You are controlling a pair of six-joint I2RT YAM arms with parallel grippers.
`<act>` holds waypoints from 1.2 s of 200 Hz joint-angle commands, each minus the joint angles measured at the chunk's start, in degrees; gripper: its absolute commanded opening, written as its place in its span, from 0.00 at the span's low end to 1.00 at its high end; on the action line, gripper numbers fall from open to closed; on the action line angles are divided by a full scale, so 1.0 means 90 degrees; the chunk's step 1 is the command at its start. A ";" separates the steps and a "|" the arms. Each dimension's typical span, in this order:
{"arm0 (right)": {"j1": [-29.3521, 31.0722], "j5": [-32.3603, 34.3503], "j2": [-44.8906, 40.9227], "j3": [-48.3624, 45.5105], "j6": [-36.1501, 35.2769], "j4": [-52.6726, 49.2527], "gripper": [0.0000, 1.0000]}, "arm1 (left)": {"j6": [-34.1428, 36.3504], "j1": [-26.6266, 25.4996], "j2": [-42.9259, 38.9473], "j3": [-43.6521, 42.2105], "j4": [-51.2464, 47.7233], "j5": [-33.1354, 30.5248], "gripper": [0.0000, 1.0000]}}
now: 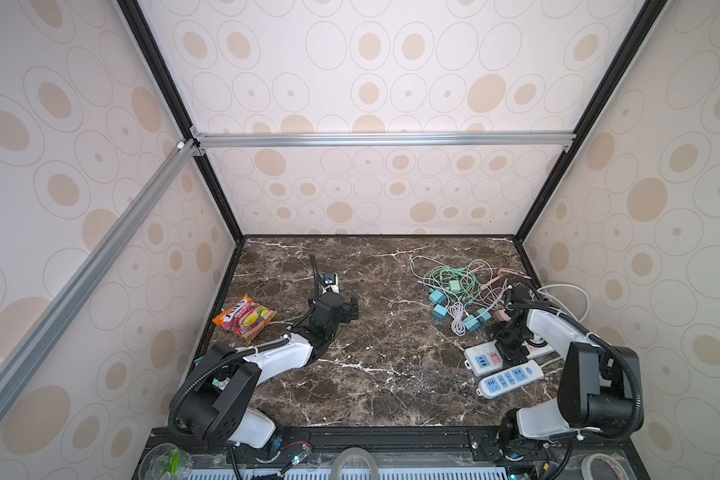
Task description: Insert the plug
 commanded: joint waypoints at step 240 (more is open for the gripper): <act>0.4543 -0.1169 0.3831 0.3473 0.5850 0.1178 0.75 | 0.0192 -0.0011 -0.0732 -0.0440 -0.0475 0.0372 0.98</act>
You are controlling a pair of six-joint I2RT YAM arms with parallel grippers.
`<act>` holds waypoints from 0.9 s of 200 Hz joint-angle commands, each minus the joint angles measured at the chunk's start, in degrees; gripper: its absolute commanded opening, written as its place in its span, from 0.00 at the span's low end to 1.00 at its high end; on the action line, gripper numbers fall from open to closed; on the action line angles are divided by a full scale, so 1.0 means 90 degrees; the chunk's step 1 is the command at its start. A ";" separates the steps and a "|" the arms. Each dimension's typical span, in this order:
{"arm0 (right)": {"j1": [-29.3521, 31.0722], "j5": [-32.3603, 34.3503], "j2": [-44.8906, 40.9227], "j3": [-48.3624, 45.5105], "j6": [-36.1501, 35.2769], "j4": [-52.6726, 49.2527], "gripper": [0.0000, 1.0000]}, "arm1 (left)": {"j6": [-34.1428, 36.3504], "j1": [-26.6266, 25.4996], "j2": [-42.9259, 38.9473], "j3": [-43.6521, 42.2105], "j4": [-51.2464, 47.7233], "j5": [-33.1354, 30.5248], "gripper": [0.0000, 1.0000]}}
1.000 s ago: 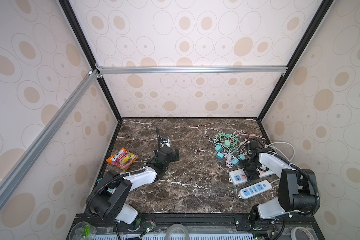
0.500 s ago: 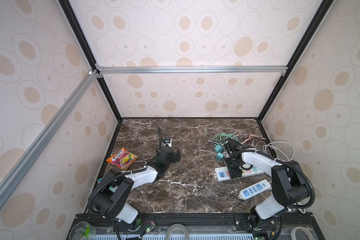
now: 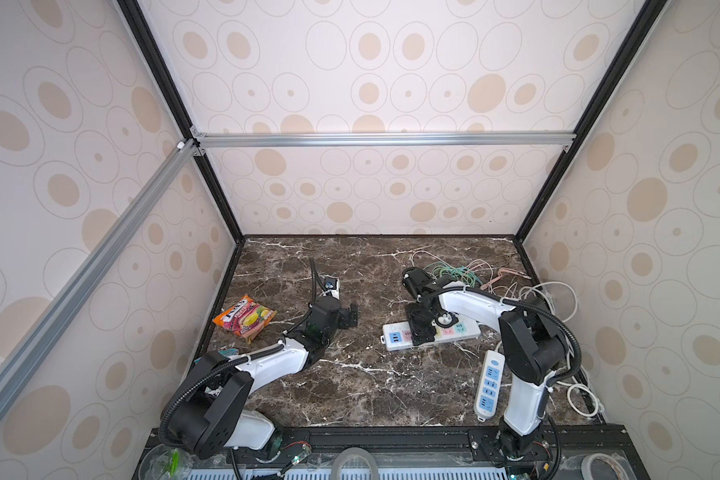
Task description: Insert the plug
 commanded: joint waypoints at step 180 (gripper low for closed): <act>-0.0120 0.0545 0.0578 0.0958 -0.1213 0.1366 0.90 | 0.0150 -0.0001 -0.0321 0.0151 -0.0743 -0.0112 0.98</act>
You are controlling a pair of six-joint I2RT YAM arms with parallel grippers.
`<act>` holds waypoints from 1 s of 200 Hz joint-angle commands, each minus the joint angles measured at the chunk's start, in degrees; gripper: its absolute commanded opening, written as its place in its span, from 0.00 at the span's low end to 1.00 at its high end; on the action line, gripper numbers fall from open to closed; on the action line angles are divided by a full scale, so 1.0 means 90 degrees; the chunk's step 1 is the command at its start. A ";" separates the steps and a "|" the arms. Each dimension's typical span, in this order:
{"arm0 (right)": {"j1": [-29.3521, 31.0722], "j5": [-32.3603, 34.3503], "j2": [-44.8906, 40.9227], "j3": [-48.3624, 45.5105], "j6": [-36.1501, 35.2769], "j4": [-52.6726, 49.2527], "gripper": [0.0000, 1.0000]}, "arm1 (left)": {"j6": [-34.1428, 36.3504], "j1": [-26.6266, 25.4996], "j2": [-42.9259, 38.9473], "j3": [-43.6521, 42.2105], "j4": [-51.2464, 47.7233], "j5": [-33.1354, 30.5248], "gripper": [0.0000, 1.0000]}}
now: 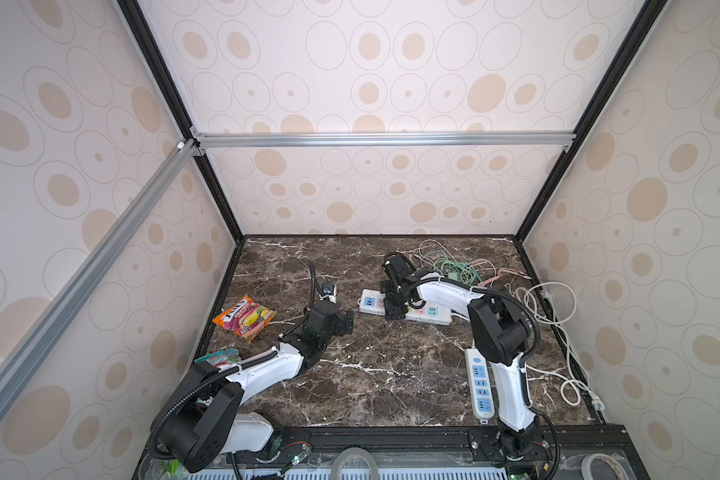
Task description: Insert the plug
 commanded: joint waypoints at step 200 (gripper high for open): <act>-0.1685 0.1854 -0.5656 -0.4805 -0.8914 -0.2701 1.00 | -0.1100 0.0001 0.0827 0.0913 0.0356 -0.0024 0.98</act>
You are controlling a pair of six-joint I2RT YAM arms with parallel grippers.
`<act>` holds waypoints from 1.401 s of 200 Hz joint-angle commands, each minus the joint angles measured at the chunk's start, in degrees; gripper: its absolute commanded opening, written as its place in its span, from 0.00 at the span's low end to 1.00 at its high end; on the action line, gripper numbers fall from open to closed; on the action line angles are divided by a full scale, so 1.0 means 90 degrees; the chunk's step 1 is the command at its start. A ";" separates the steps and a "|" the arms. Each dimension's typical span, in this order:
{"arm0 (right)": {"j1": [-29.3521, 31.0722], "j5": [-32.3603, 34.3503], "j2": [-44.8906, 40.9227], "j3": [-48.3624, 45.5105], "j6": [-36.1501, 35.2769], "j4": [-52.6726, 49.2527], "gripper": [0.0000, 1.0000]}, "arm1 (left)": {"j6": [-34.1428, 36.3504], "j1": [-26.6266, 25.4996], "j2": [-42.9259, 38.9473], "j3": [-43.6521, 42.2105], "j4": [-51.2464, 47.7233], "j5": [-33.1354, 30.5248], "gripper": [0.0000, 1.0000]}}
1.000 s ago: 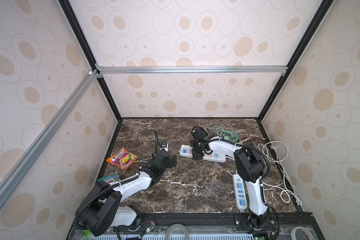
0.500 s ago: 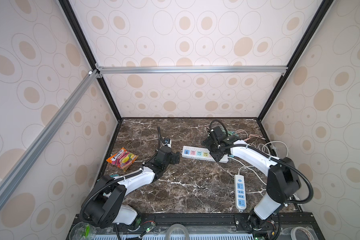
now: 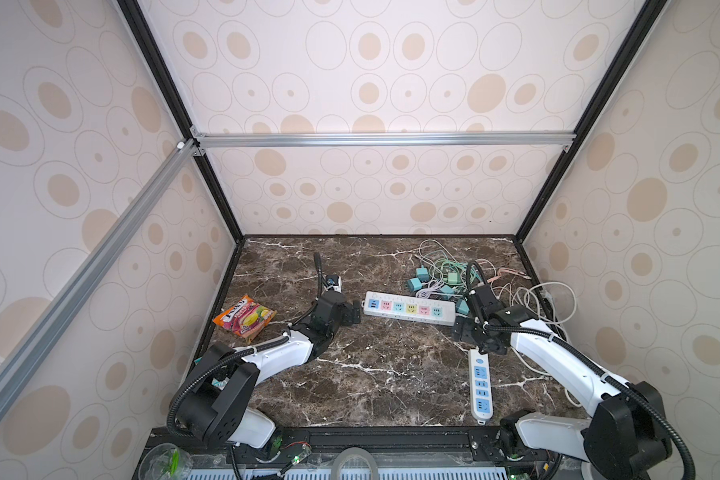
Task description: Insert the plug
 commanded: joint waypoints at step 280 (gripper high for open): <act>-0.0398 -0.1385 -0.0331 -0.0950 0.2675 0.0199 0.49 | -0.0511 -0.0001 -0.0317 -0.0301 0.0280 -0.0226 0.98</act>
